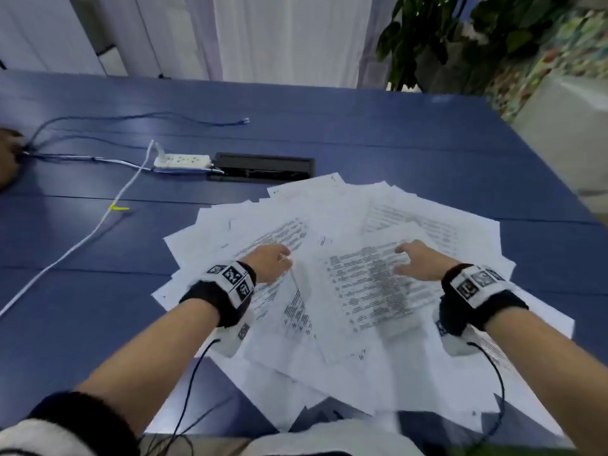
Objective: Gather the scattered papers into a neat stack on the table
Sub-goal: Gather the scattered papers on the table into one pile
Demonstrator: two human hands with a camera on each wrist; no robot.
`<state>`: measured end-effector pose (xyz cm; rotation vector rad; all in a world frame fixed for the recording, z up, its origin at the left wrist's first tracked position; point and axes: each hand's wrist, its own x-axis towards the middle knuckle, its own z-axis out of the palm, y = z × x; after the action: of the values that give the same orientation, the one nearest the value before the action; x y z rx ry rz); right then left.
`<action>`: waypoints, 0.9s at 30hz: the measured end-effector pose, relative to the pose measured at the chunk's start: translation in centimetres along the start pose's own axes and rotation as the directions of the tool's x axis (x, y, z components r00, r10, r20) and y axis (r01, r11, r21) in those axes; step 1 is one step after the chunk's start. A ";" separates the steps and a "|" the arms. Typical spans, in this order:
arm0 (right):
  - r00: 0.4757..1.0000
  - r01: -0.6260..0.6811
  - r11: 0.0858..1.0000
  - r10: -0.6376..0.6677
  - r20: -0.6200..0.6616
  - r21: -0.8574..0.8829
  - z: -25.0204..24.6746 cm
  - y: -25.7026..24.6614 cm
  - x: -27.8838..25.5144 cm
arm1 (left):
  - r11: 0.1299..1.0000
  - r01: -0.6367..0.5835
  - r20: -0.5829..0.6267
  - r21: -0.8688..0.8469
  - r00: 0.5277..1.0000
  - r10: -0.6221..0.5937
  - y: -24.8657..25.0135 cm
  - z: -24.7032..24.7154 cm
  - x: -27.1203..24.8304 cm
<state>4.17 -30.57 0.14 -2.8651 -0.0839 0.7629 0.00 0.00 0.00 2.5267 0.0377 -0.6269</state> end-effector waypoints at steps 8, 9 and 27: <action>0.972 -0.235 0.971 0.235 0.009 -0.047 3.3 3.1 -0.5 | 0.997 0.061 0.015 0.040 0.998 -0.061 -1.1 3.5 1.0; 0.971 -0.238 0.971 0.239 0.006 -0.030 3.7 3.4 -0.3 | 0.997 0.063 0.013 0.042 0.998 -0.064 -1.2 3.8 1.2; 0.898 -0.417 0.874 0.438 -0.034 0.249 3.7 5.6 -1.2 | 1.000 0.005 0.005 0.023 1.000 -0.006 -0.7 5.0 2.4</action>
<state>1.36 -35.65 -3.45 -2.7045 0.6332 0.6563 -0.08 -2.17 -5.16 2.5480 0.0359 -0.6393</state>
